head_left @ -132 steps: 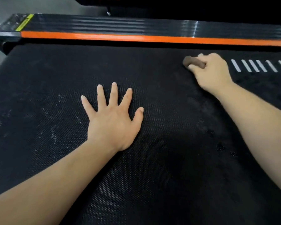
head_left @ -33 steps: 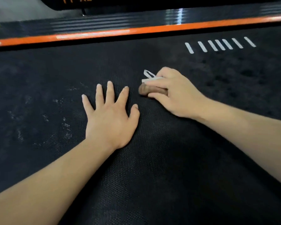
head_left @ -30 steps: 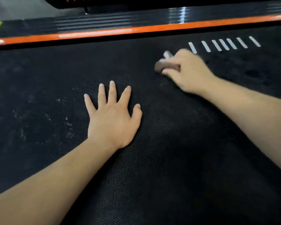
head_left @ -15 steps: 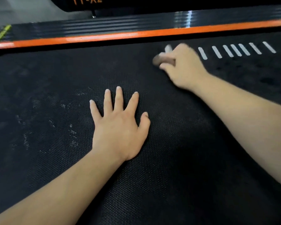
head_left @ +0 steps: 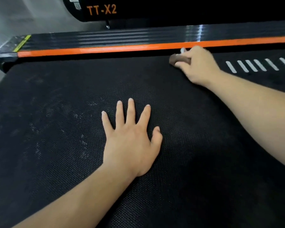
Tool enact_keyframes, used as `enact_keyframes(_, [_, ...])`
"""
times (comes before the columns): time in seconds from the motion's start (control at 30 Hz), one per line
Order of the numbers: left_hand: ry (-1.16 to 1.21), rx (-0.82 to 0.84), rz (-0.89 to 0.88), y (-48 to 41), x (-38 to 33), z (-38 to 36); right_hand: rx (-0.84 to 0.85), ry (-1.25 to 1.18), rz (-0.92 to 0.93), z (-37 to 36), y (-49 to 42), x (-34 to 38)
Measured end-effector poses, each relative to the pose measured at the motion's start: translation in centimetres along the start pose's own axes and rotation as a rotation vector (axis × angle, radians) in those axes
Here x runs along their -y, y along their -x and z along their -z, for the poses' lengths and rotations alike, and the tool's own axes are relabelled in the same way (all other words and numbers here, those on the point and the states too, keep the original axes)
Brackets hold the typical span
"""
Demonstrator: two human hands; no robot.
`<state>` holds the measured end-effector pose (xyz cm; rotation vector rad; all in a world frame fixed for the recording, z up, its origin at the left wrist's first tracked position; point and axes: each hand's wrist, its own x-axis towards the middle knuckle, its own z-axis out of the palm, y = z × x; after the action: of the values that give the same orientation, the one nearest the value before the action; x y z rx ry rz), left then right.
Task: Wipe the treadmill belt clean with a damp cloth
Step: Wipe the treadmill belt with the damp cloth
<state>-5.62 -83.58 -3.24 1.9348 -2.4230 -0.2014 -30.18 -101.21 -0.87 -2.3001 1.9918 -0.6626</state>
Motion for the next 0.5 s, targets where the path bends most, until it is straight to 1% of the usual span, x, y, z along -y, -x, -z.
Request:
enact_keyframes(0.03, [0.003,-0.001,-0.002,0.0,0.1,0.0,-0.042,0.005,-0.108,0.1,-1.0,-0.5])
enact_keyframes(0.07, [0.005,-0.005,-0.002,-0.1,0.1,0.0,-0.075,0.008,-0.176,0.1,-1.6,-0.5])
enact_keyframes(0.1, [0.006,-0.009,-0.001,0.0,0.1,0.0,-0.075,0.005,-0.175,-0.2,-1.8,0.1])
enact_keyframes(0.13, [0.005,-0.012,0.000,0.0,0.1,0.0,-0.047,-0.008,-0.109,-0.6,-1.8,1.0])
enact_keyframes(0.2, [0.011,-0.017,0.003,0.1,0.1,-0.1,0.058,-0.074,0.083,-1.2,-0.8,2.7])
enact_keyframes(0.23, [0.019,-0.023,0.002,0.1,0.1,-0.1,0.078,-0.067,0.128,-1.0,-0.6,2.6])
enact_keyframes(0.27, [0.024,-0.026,0.001,0.0,0.2,-0.1,0.068,-0.033,0.118,-0.6,-0.7,1.8])
enact_keyframes(0.3, [0.022,-0.023,0.000,0.0,0.2,-0.2,0.041,0.022,0.049,-0.2,-1.1,0.5])
enact_keyframes(0.33, [0.020,-0.022,-0.001,0.0,0.2,-0.3,0.000,0.074,-0.066,0.4,-1.6,-1.0])
enact_keyframes(0.37, [0.022,-0.024,0.000,0.0,0.2,-0.3,-0.033,0.095,-0.190,1.0,-1.8,-2.6])
enact_keyframes(0.4, [0.024,-0.027,0.003,0.0,0.1,-0.3,-0.067,0.094,-0.264,1.5,-1.6,-3.5])
enact_keyframes(0.43, [0.026,-0.028,0.008,0.0,0.1,-0.2,-0.079,0.084,-0.285,1.6,-1.0,-3.6])
enact_keyframes(0.5, [0.029,-0.022,0.015,0.0,0.0,-0.1,-0.030,0.007,-0.173,1.4,0.6,-2.3])
